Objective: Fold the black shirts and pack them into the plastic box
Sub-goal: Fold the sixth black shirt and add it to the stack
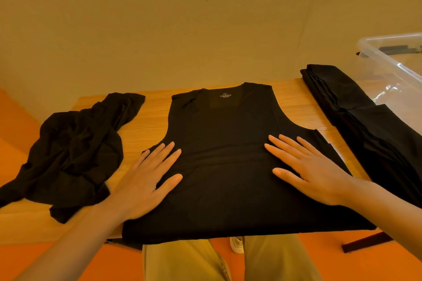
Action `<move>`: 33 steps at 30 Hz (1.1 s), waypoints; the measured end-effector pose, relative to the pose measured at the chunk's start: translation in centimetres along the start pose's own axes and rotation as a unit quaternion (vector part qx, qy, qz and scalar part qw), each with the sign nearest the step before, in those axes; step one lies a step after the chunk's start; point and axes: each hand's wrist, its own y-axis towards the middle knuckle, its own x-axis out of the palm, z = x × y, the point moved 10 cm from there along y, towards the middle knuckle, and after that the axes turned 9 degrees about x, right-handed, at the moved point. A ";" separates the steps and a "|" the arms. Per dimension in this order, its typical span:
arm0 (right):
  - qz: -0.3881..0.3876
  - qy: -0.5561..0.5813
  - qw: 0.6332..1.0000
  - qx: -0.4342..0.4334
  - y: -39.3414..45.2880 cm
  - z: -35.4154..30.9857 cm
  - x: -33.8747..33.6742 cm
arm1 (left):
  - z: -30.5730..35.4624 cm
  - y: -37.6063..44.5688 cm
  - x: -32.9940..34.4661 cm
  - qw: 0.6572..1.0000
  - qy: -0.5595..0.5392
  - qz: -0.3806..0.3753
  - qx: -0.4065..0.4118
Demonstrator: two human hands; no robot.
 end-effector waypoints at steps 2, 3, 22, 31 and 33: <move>-0.006 0.019 1.000 -0.001 0.1 0.0 -0.3 | -0.4 0.0 -1.0 0.999 -0.039 0.034 -0.004; -0.005 0.027 1.000 0.003 0.1 0.2 -0.6 | -0.8 0.0 -1.7 0.997 -0.039 0.059 -0.007; 0.030 -0.111 0.991 0.070 -1.0 6.8 -5.4 | -4.1 -1.7 -5.9 0.990 -0.006 0.050 -0.133; -0.008 -0.081 0.992 0.096 -0.1 7.2 -5.4 | -4.0 -1.9 -5.9 0.990 -0.048 0.035 -0.125; -0.025 -0.077 0.990 0.112 0.1 7.7 -5.4 | -3.8 -2.0 -6.0 0.989 -0.073 0.035 -0.126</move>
